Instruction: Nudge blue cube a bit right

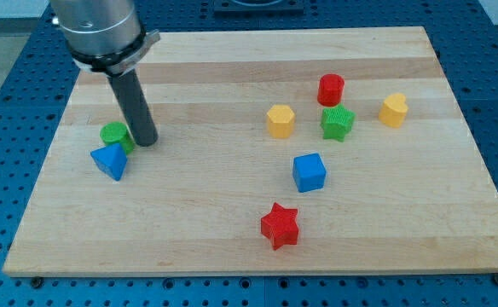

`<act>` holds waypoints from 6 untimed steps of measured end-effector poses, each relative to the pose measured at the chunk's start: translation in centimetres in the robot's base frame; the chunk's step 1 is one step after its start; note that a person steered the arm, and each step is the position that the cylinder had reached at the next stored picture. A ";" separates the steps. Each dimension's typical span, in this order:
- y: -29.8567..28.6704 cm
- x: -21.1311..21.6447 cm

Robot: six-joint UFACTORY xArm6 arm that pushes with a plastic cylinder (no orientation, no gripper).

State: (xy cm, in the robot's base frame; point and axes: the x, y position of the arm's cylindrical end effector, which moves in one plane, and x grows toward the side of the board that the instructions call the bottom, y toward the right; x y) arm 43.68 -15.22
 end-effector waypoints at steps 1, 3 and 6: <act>4.8 0.9; 9.2 6.5; 22.7 10.6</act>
